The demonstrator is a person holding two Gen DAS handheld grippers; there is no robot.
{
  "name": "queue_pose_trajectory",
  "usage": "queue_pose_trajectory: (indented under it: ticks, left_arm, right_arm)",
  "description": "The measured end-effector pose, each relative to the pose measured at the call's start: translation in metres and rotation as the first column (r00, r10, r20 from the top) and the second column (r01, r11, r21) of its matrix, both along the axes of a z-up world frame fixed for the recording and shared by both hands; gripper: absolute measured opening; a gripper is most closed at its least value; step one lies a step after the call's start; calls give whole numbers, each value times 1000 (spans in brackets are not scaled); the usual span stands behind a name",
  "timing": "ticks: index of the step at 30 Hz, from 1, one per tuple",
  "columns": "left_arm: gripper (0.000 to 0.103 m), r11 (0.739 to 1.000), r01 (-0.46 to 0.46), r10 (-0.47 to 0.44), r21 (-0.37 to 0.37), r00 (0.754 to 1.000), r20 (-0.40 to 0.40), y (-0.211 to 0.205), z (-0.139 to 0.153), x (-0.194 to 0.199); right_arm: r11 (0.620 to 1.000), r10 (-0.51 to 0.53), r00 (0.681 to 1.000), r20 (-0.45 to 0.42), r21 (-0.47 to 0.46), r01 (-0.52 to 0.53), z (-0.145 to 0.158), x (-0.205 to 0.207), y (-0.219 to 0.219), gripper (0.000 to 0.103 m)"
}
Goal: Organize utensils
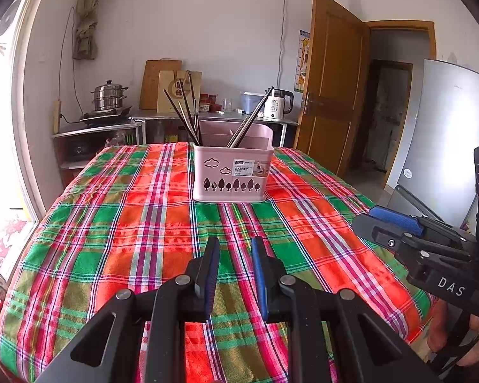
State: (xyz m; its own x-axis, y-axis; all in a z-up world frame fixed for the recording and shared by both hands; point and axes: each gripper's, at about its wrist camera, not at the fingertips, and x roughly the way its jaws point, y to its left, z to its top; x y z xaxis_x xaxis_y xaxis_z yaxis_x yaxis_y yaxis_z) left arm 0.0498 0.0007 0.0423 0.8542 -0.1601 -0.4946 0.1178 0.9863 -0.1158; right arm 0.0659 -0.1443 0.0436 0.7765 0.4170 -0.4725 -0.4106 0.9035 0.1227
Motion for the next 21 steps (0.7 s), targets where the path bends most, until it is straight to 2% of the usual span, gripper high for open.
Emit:
queue_pose_trajectory:
  ticks: [21]
  left_arm:
    - [20,1000,-6,5,-12,1000,-10,3,-7,3]
  right_arm:
    - [1000,2,1000,-4,2,-2,-1,-2,0,41]
